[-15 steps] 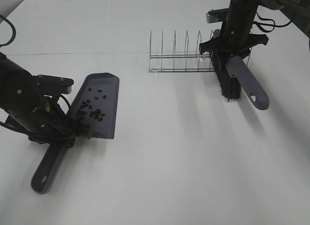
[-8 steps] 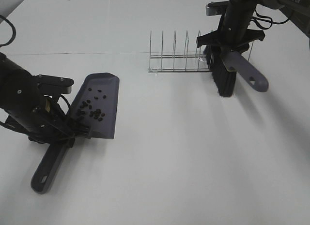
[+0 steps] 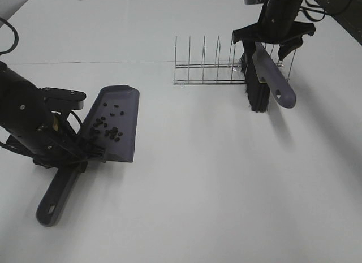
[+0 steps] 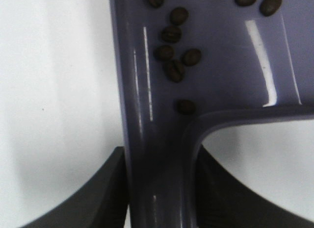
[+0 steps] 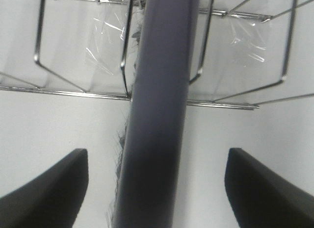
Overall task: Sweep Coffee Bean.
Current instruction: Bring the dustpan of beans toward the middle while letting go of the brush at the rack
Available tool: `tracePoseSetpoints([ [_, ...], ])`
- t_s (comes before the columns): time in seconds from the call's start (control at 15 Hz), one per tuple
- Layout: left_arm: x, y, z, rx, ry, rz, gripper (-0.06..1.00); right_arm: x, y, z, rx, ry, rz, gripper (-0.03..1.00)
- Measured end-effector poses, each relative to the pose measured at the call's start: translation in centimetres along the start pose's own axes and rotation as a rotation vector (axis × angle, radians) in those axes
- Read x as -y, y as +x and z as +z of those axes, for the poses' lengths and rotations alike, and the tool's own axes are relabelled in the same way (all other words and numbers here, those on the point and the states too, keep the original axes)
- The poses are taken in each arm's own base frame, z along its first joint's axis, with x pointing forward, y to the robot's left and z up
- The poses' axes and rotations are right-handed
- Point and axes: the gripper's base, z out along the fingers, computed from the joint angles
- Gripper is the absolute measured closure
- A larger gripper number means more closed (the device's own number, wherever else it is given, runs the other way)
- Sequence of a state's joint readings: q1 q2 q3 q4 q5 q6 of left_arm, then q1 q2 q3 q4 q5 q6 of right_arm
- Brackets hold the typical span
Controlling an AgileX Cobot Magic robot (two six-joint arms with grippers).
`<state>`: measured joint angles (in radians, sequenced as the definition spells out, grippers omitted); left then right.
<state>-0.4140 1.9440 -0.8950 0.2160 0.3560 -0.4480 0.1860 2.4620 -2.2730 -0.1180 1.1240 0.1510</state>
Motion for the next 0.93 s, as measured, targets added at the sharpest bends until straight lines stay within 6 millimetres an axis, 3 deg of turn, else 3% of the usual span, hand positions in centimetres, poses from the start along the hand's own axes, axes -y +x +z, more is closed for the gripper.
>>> tracePoseSetpoints([
  [0.13, 0.0, 0.0, 0.0, 0.000, 0.000, 0.000, 0.59, 0.3, 0.0, -2.2, -0.014, 0.004, 0.005, 0.29],
  [0.4, 0.0, 0.0, 0.0, 0.000, 0.000, 0.000, 0.59, 0.4, 0.0, -4.6, -0.009, -0.007, 0.007, 0.29],
  [0.53, 0.0, 0.0, 0.0, -0.003, -0.001, 0.000, 0.59, 0.4, 0.5, -7.6, 0.011, -0.049, 0.007, 0.29],
  [0.73, -0.1, 0.1, -0.4, -0.013, -0.005, -0.010, 0.59, 1.5, 4.7, -13.6, -0.019, -0.049, -0.003, 0.29],
  [0.93, -0.1, 0.1, -0.7, -0.027, -0.005, -0.033, 0.59, 2.3, 11.3, -16.8, -0.108, -0.058, 0.002, 0.29],
])
